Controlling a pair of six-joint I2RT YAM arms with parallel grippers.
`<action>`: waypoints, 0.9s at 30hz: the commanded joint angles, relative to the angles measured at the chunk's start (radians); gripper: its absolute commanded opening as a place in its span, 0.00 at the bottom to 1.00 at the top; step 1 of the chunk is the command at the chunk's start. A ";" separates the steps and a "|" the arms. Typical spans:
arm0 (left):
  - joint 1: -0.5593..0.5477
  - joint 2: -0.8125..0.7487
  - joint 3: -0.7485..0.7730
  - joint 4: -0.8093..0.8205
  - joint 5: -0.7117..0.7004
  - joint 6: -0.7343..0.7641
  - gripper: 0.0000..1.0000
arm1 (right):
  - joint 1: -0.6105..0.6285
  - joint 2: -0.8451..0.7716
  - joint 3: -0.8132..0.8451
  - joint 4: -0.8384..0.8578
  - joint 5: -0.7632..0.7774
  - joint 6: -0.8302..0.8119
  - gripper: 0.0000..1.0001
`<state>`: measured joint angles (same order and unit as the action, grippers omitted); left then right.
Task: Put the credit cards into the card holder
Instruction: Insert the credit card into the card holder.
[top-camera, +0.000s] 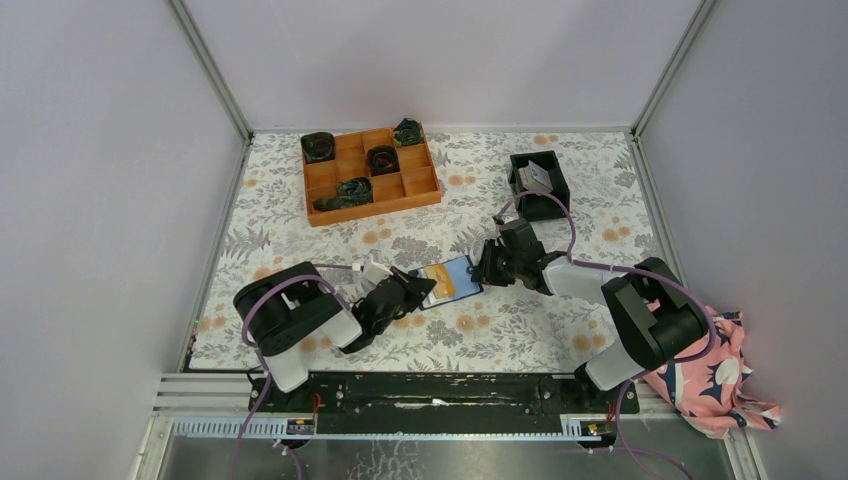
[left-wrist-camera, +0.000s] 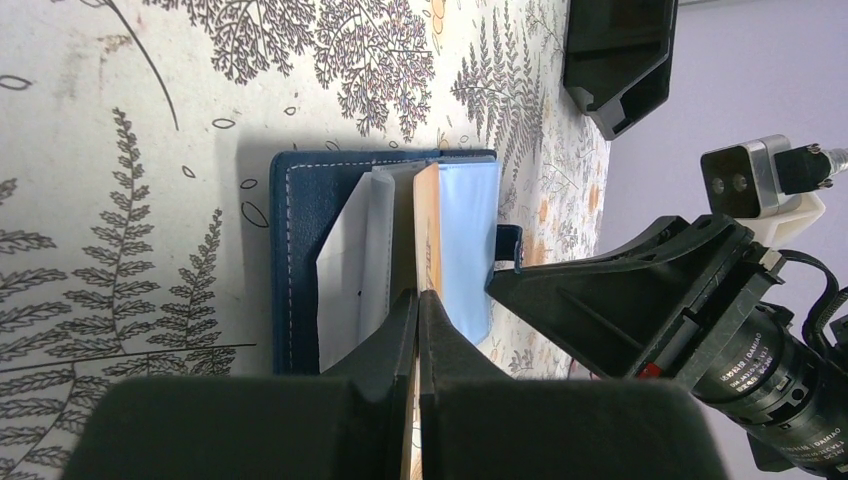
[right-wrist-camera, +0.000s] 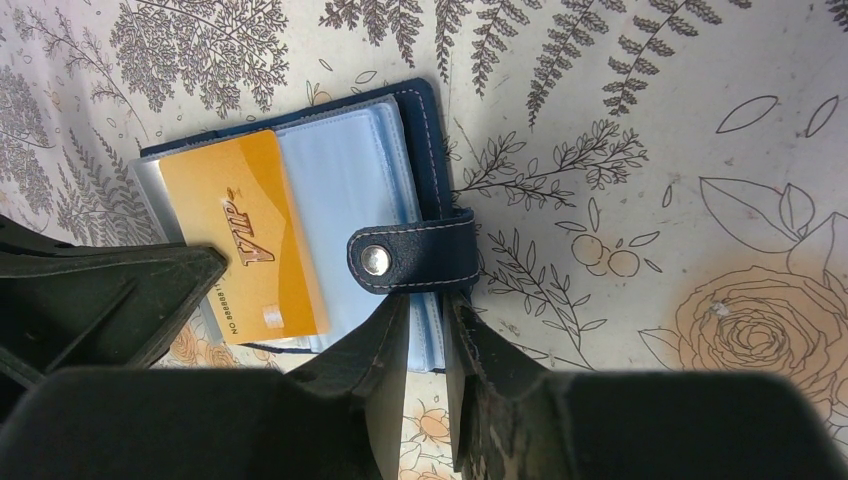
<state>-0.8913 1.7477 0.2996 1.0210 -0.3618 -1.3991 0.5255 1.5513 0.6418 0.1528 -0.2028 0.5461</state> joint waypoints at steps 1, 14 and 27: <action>-0.007 0.032 0.009 0.018 0.012 0.032 0.00 | 0.003 0.029 -0.008 0.003 0.002 -0.014 0.26; -0.032 0.084 0.023 0.042 0.050 0.026 0.00 | 0.002 0.034 -0.008 0.007 0.003 -0.012 0.26; -0.034 0.106 0.054 0.012 0.046 0.048 0.00 | 0.002 0.040 -0.003 0.001 -0.001 -0.017 0.26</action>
<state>-0.9096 1.8297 0.3244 1.1023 -0.3370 -1.3991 0.5255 1.5589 0.6418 0.1696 -0.2035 0.5461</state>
